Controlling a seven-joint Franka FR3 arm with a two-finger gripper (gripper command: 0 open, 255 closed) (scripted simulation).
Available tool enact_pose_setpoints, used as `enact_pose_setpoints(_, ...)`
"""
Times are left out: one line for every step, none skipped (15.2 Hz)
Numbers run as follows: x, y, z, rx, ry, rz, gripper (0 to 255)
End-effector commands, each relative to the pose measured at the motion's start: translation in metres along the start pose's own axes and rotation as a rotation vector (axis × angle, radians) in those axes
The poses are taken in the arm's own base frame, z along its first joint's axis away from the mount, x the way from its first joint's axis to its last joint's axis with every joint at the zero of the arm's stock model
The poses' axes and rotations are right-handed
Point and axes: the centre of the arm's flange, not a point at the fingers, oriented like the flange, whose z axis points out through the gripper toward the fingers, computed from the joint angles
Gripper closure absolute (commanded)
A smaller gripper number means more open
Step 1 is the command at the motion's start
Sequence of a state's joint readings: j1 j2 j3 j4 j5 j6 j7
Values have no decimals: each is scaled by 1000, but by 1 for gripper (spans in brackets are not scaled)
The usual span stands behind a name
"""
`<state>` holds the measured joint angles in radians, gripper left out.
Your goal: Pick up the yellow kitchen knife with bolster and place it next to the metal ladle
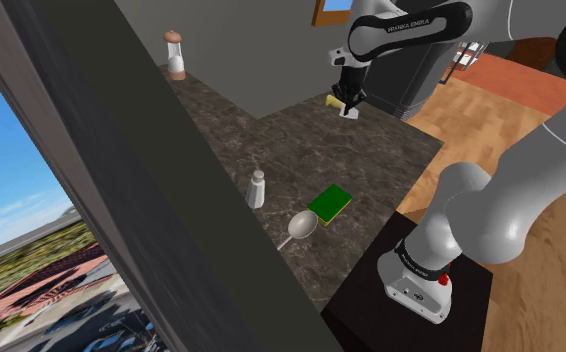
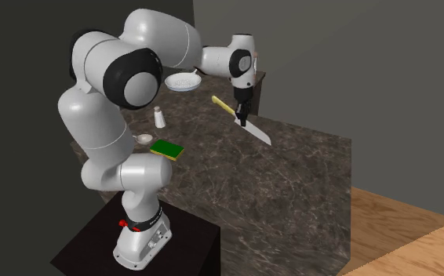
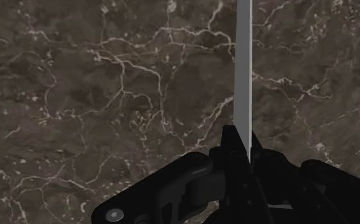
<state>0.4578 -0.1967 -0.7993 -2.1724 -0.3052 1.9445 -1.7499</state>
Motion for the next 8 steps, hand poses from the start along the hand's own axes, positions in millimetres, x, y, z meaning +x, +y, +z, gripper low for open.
enact_pose_setpoints(27, 2, -6, 0, -1, 2, 255)
enact_pose_setpoints(40, 4, -8, 0, -1, 2, 255)
enact_pose_setpoints(53, 5, -10, 0, -1, 2, 255)
enact_pose_setpoints(66, 7, -12, 0, -1, 2, 255)
enact_pose_setpoints(79, 8, -14, 0, -1, 2, 255)
enact_pose_setpoints(92, 10, -15, 0, -1, 2, 255)
enact_pose_setpoints(105, 11, -17, 0, -1, 2, 255)
enact_pose_setpoints(118, 13, -19, 0, -1, 2, 255)
